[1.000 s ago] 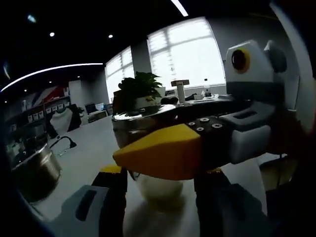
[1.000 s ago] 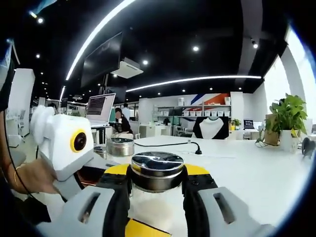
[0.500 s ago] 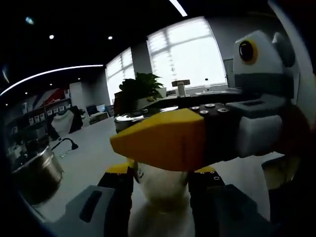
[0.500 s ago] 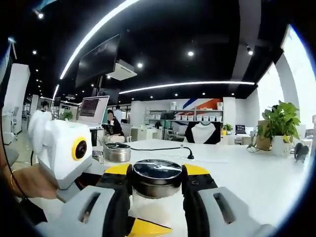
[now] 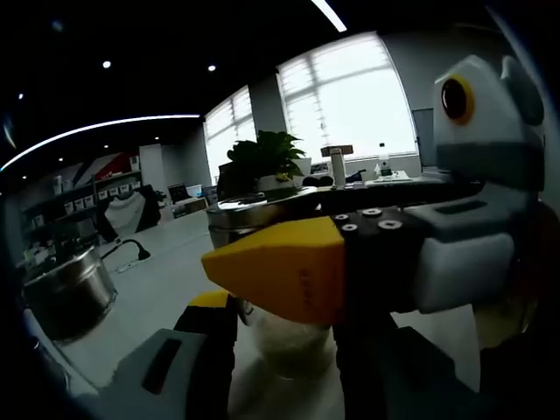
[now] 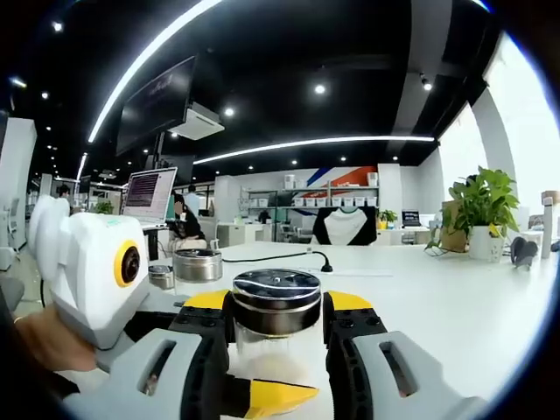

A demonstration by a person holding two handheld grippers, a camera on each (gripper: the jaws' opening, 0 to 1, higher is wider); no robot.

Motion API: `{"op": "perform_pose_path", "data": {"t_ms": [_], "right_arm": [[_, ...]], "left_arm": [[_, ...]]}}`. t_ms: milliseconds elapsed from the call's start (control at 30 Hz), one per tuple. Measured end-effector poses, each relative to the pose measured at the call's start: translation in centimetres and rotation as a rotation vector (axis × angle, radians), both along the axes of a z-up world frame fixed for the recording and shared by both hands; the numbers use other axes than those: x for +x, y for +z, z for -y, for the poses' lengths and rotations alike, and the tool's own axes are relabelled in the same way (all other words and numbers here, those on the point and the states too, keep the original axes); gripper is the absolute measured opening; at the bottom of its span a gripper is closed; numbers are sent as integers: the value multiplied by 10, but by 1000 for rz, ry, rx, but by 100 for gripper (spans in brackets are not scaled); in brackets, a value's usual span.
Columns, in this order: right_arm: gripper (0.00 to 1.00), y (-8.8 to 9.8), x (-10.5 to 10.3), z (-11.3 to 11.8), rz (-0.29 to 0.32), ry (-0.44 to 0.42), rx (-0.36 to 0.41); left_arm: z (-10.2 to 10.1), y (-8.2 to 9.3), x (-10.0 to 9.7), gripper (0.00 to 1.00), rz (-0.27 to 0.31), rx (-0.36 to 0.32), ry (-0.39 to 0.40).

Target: Rotate the seasoning bottle until the label or dispensing opening points toward the visible target arrow and the bottle remains upright within the marked orientation range

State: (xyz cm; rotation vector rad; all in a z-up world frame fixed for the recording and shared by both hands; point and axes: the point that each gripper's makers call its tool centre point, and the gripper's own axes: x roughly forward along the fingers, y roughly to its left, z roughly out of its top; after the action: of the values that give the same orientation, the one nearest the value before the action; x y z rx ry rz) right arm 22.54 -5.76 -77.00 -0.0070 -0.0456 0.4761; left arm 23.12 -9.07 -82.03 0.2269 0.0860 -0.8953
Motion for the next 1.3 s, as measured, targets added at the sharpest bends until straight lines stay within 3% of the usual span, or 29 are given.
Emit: {"op": "perform_pose_path", "data": {"t_ms": [367,833,1300], "right_arm": [[40,-1,7,-1,14,-61,-12],[43,0,16,-2,36,-76,-33],[42,1,17,-3,66,-30,-17]], "left_arm": [[-2,0,1,45,9,-20,49],[-3,0,0,45,23,-52,105],[-3,1,-1,45,34,-59,74]]}}
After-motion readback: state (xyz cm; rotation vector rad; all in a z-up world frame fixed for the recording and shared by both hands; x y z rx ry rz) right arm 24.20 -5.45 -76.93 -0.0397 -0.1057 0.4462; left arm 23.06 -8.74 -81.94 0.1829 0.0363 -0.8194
